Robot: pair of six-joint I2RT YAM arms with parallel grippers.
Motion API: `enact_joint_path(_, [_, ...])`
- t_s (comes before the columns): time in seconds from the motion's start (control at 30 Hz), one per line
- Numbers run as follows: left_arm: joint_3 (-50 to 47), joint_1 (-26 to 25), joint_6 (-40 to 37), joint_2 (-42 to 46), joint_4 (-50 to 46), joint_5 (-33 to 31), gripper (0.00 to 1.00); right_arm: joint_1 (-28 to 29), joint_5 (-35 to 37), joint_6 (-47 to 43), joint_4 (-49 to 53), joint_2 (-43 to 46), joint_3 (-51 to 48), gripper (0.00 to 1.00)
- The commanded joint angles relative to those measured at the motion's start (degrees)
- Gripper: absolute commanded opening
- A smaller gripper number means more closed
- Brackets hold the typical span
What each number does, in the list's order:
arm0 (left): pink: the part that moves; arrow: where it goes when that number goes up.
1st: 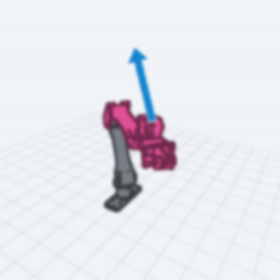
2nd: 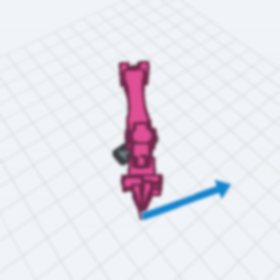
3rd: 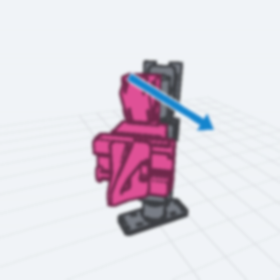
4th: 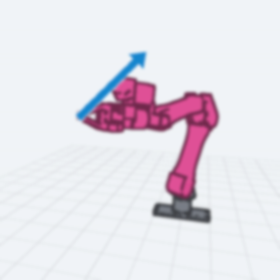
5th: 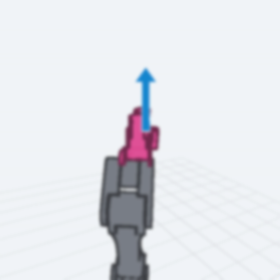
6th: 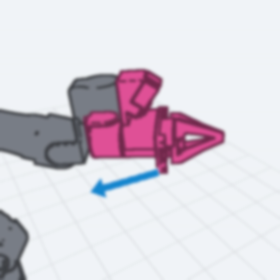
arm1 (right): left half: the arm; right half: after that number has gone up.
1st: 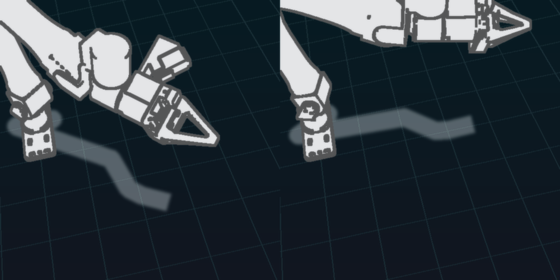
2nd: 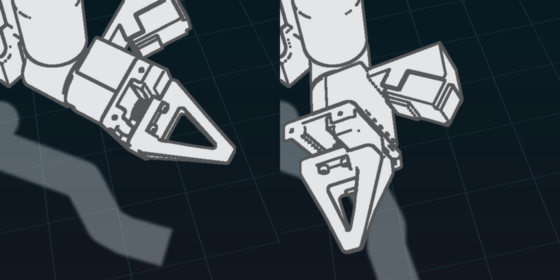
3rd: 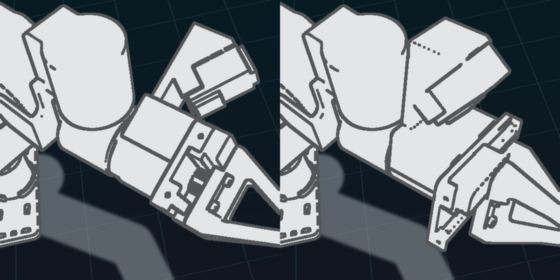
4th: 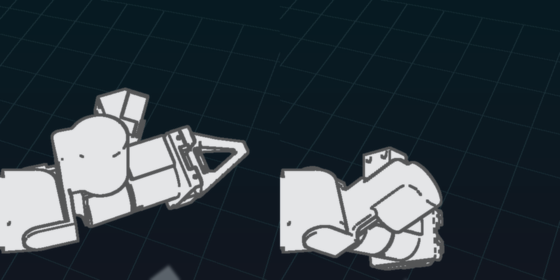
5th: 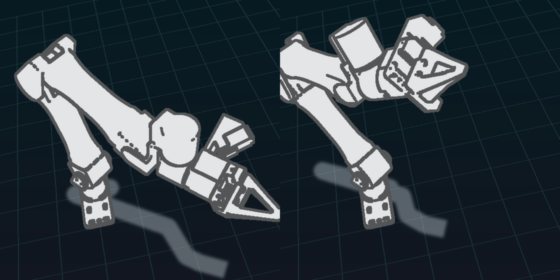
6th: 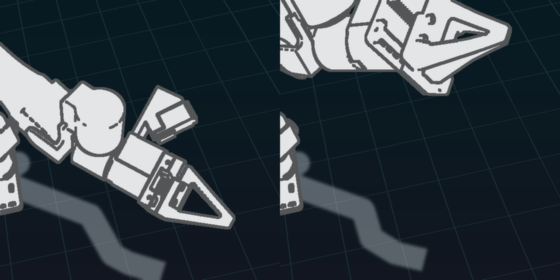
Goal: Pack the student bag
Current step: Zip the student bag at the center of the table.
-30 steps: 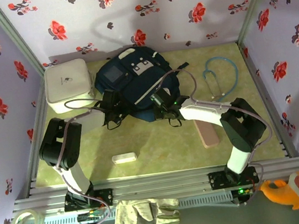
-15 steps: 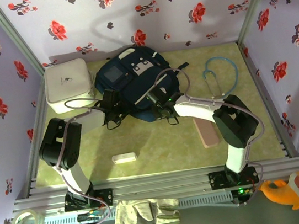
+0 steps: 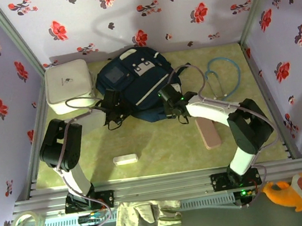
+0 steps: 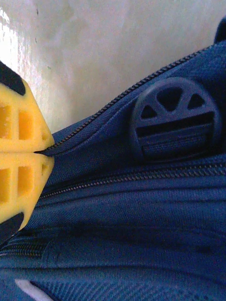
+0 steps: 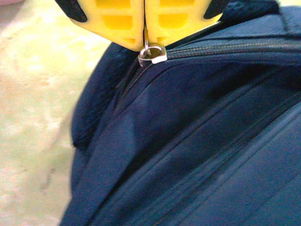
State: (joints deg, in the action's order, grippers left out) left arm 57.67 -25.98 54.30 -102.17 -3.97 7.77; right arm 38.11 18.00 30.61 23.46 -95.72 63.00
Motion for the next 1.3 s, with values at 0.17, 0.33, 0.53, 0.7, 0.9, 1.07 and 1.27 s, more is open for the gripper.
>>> enact_joint_path(0.17, [5.41, 1.88, -6.86, 0.49, -6.62, -4.33, 0.16, 1.62, -5.27, -2.78, -0.12, 2.09, 0.96, 0.00])
enact_joint_path(0.33, [4.76, 2.81, -8.51, 5.41, -11.00, -7.21, 0.44, 6.81, -9.29, -4.51, -1.02, -2.79, 7.33, 0.00])
enact_joint_path(0.53, [-0.21, 4.67, -6.21, 14.25, -14.01, -7.78, 0.63, 9.75, -15.82, -3.07, -5.01, -9.46, 15.03, 0.00])
enact_joint_path(0.7, [-4.94, 6.44, -1.35, 19.68, -14.26, -5.98, 0.68, 10.96, -19.63, -1.71, -7.23, -12.94, 19.34, 0.00])
enact_joint_path(0.9, [-8.20, 6.61, 6.61, 22.10, -14.96, -4.49, 0.69, 11.63, -21.23, -0.78, -8.24, -14.10, 19.42, 0.00])
enact_joint_path(1.07, [-9.58, 6.38, 11.04, 19.11, -10.96, -0.83, 0.67, 11.68, -21.76, 0.01, -9.14, -13.90, 18.28, 0.00])
enact_joint_path(1.27, [-8.24, 5.21, 11.74, 15.03, -6.94, 0.68, 0.66, 12.16, -22.26, 0.13, -9.14, -14.18, 18.19, 0.00])
